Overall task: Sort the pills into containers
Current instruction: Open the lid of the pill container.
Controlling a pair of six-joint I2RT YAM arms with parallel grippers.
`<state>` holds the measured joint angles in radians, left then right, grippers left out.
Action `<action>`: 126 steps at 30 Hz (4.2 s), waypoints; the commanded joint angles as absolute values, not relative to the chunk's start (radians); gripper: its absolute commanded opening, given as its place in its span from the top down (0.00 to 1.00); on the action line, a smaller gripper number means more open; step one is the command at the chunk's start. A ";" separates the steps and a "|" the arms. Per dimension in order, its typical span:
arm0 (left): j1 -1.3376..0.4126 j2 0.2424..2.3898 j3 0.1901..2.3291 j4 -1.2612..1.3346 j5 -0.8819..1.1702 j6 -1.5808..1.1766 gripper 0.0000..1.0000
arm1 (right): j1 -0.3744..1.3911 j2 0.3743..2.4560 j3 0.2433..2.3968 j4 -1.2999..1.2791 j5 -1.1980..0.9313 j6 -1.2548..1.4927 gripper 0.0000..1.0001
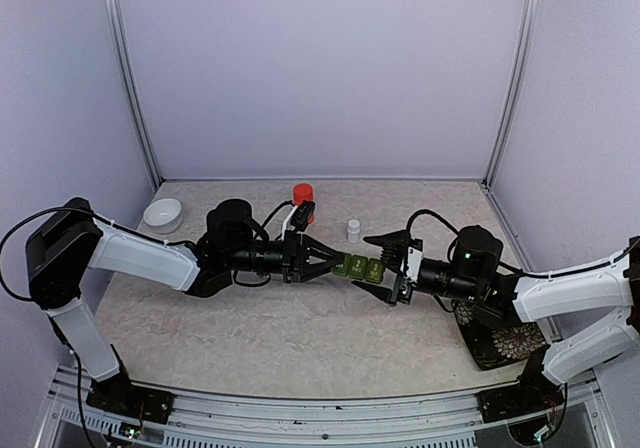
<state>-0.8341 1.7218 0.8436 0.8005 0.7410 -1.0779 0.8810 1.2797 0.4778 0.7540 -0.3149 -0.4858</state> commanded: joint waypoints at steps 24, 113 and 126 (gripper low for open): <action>-0.844 1.704 0.842 0.834 0.735 -1.082 0.73 | 0.880 1.302 0.538 0.669 -0.333 -0.488 0.47; -0.811 1.658 0.771 0.673 0.554 -1.021 0.73 | 1.117 1.504 1.021 -0.107 0.255 -0.448 0.66; -0.815 1.647 0.767 0.682 0.558 -1.019 0.91 | 1.103 1.523 1.025 -0.100 0.273 -0.443 0.50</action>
<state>-0.8062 1.6745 0.7822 0.6651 0.5522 -1.0470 1.1095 1.5028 0.9897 -0.1230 0.2878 -0.4629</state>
